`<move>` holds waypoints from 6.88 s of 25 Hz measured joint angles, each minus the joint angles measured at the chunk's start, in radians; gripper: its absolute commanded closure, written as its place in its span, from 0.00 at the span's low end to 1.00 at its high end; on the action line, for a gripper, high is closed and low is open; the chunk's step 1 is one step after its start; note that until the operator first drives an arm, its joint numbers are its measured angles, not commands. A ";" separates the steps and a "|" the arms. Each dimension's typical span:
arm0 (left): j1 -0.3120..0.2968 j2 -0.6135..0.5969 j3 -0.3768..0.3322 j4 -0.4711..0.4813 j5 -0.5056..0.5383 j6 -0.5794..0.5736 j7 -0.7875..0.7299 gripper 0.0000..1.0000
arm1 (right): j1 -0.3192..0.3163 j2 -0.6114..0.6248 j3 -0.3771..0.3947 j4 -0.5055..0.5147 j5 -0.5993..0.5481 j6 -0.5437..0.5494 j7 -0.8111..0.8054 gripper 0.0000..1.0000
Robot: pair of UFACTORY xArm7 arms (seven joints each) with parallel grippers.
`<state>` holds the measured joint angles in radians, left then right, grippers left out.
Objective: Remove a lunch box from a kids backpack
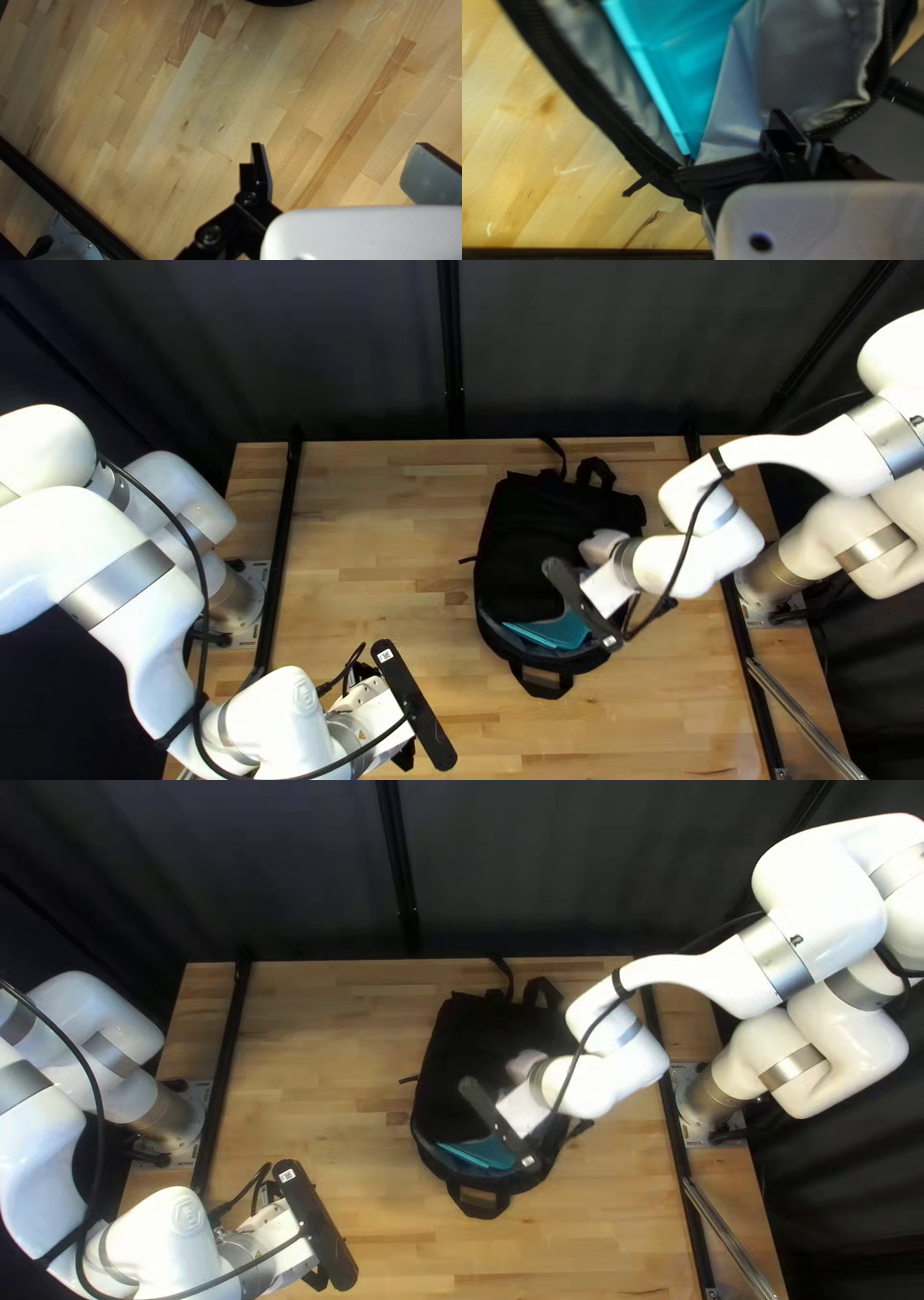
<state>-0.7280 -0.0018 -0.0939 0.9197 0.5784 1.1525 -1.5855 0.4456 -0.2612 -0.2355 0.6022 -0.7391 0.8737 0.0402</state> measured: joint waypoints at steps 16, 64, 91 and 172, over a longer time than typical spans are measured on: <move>0.000 0.000 0.000 0.000 0.000 0.000 0.000 0.00 | -0.145 -0.118 -0.037 -0.113 -0.090 -0.073 0.400 1.00; 0.000 0.000 0.000 0.000 0.000 0.000 0.000 0.00 | -0.312 0.084 -0.094 0.050 -0.213 0.007 1.059 1.00; 0.000 0.000 0.000 0.000 0.000 0.000 0.000 0.00 | -0.338 0.147 -0.105 0.053 -0.229 -0.002 1.270 1.00; 0.322 0.433 0.198 0.259 0.643 -0.244 0.544 0.00 | -0.338 0.147 -0.105 0.053 -0.229 -0.002 1.270 1.00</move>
<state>-0.4061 0.4310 0.1044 1.1783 1.2209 0.9089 -1.0412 0.1076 -0.1137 -0.3403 0.6553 -0.9684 0.8722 1.3102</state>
